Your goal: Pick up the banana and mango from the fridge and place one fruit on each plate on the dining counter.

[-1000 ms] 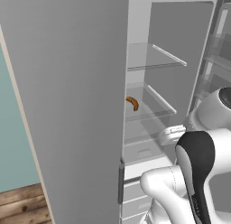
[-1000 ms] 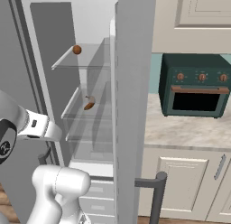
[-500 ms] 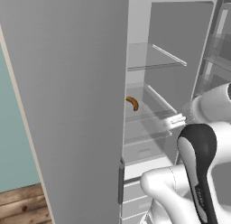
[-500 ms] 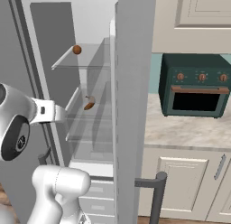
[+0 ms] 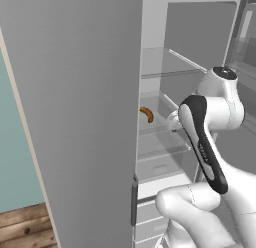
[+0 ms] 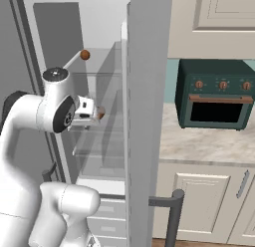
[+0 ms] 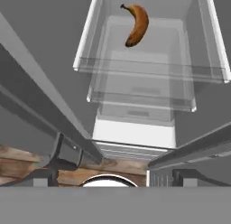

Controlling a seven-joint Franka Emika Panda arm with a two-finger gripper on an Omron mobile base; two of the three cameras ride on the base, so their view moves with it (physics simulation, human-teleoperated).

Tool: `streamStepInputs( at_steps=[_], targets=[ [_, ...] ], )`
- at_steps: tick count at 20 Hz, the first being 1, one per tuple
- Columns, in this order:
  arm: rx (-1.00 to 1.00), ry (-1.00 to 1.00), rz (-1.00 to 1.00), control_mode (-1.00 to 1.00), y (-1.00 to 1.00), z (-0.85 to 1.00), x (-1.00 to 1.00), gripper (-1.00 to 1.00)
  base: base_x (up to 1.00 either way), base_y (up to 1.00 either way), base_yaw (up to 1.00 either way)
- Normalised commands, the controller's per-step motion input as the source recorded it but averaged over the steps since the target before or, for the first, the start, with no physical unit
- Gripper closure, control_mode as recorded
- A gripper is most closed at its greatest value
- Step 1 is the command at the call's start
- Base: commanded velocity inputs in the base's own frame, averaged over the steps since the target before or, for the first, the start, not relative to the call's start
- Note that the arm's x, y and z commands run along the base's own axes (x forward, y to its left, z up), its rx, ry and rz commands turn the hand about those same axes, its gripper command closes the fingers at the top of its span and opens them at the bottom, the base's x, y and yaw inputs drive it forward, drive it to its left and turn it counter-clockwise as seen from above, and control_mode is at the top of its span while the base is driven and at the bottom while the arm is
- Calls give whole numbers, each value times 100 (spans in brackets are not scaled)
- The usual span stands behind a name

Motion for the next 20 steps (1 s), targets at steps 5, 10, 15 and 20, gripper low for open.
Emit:
streamStepInputs(
  at_steps=[5,10,15,20],
  targets=[
    [-1,32,0,-100,4,-66,97,-100,0,0,0],
    [0,-11,-3,-100,10,-72,71,-100,0,0,0],
    [0,-33,-3,-100,13,-43,52,-100,0,0,0],
    [0,-34,-3,-100,5,-2,55,-100,0,0,0]
  ],
)
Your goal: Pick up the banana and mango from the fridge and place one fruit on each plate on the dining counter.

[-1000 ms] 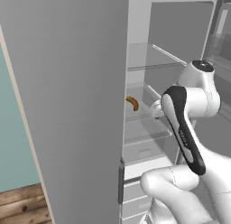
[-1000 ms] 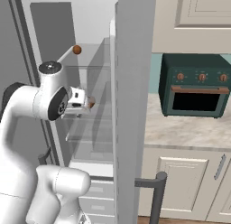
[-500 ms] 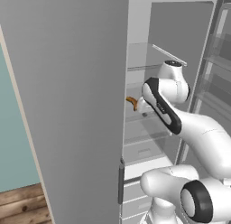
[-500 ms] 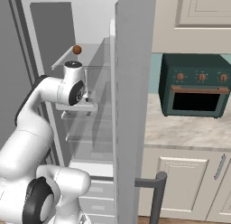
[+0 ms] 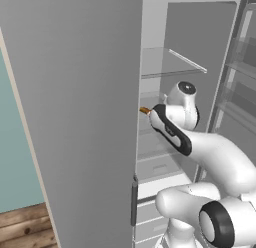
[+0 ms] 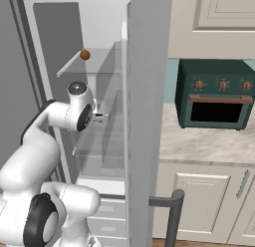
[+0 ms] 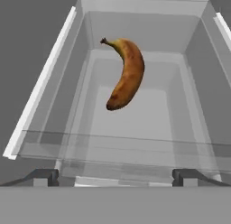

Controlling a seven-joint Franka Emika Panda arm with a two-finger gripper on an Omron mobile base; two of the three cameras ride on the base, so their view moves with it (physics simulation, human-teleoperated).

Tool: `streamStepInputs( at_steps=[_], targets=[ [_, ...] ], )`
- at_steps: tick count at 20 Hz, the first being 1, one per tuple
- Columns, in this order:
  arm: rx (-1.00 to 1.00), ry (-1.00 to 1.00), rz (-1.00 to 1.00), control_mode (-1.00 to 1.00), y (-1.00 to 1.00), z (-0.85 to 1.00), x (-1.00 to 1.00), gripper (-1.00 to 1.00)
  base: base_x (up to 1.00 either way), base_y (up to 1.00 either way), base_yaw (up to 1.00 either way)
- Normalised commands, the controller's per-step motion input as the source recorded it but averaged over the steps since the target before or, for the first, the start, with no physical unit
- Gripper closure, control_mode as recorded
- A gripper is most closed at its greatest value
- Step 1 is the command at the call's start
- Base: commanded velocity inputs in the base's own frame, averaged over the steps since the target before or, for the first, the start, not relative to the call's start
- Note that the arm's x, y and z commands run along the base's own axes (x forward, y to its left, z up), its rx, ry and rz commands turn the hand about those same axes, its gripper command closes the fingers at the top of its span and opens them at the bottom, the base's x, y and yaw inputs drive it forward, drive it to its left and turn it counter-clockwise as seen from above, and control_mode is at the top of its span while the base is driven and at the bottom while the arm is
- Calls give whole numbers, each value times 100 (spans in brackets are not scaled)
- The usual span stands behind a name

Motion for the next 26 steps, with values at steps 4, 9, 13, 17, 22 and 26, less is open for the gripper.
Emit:
streamStepInputs(
  at_steps=[4,9,13,17,22,26],
  targets=[
    [1,-7,-1,-100,0,38,48,-100,0,0,0],
    [1,23,-4,-100,0,14,58,-100,0,0,0],
    [0,14,-9,-100,0,-21,71,-100,0,0,0],
    [0,0,-6,-100,0,-47,64,-100,0,0,0],
    [0,-2,-1,-100,0,-69,20,-100,0,0,0],
    [0,-3,0,-100,0,-26,8,-100,0,0,0]
  ],
)
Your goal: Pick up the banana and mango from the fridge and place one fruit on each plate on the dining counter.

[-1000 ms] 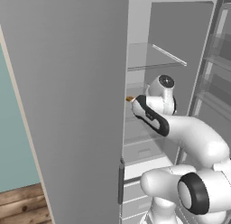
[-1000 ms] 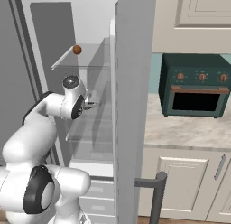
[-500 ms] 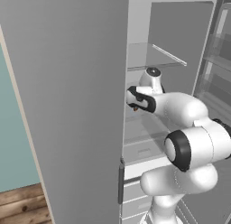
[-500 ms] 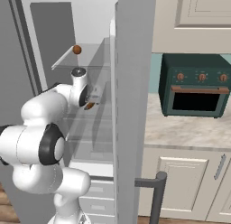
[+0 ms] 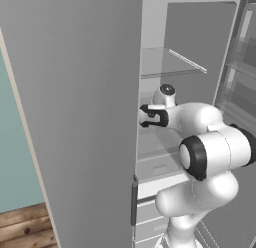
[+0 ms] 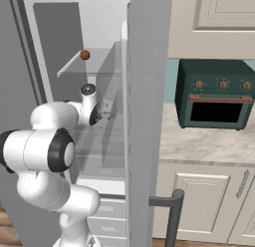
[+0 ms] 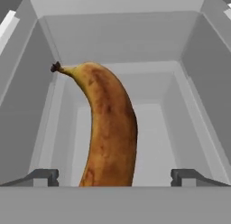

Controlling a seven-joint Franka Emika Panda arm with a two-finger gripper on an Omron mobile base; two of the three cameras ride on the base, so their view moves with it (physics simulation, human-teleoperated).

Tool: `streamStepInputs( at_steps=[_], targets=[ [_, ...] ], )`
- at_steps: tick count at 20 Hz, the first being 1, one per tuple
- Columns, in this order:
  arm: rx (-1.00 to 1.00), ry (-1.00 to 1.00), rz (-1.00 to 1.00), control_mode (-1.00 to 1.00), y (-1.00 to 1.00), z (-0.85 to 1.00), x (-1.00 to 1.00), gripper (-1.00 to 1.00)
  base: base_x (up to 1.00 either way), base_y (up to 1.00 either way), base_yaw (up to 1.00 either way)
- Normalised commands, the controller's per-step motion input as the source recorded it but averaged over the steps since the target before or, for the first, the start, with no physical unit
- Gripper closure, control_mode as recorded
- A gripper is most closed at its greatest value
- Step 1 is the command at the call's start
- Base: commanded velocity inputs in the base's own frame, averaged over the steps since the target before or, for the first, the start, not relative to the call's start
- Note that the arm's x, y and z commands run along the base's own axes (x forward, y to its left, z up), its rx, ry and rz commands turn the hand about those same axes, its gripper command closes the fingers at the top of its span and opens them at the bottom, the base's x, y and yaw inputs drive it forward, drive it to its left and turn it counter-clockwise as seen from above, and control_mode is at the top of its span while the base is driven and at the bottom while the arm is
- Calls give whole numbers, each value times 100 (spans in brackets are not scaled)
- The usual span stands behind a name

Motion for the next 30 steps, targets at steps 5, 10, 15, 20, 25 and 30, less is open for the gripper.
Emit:
streamStepInputs(
  at_steps=[5,10,15,20,25,30],
  targets=[
    [0,0,-3,-100,0,0,43,-100,0,0,0],
    [0,1,-6,-100,0,-13,56,-100,0,0,0],
    [0,10,-2,-100,0,-48,8,-100,0,0,0],
    [0,7,-1,-100,1,-55,0,-100,0,0,0],
    [1,3,0,-100,0,-22,0,-100,0,0,0],
    [1,1,0,-100,0,-11,0,100,0,0,0]
  ],
)
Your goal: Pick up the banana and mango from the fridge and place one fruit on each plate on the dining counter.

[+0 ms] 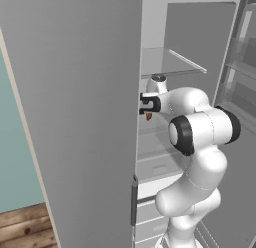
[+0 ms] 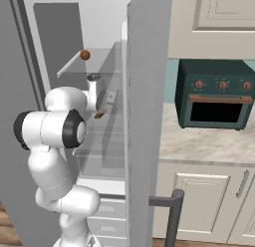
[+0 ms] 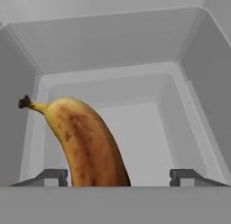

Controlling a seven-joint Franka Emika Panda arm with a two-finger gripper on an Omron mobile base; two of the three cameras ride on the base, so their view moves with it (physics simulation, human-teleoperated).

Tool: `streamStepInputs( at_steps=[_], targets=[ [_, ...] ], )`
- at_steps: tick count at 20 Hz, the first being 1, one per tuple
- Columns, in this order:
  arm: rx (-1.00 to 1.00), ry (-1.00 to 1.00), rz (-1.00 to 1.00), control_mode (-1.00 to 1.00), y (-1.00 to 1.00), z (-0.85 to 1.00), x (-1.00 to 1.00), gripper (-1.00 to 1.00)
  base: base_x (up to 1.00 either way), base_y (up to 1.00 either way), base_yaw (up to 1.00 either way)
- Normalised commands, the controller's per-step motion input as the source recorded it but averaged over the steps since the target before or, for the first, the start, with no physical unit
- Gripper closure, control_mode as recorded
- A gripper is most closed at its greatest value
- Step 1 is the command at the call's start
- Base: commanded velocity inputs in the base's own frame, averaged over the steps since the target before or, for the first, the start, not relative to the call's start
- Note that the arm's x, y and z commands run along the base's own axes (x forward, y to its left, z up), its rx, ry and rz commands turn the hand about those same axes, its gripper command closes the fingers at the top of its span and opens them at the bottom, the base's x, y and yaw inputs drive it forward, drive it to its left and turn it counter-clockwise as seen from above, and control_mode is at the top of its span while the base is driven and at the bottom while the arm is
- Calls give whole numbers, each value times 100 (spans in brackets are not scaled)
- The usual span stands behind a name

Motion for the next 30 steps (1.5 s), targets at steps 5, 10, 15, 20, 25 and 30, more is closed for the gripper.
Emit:
streamStepInputs(
  at_steps=[5,10,15,20,25,30],
  targets=[
    [0,0,0,-100,0,-45,0,100,0,0,0],
    [0,-1,0,-100,0,-57,-6,100,0,0,0],
    [0,-23,0,-100,0,-11,-45,100,0,0,0],
    [0,-30,0,-100,-12,-38,-31,100,0,0,0],
    [4,-12,0,-100,-1,43,-52,100,0,0,0],
    [10,8,0,-100,0,86,-93,100,0,0,0]
  ],
)
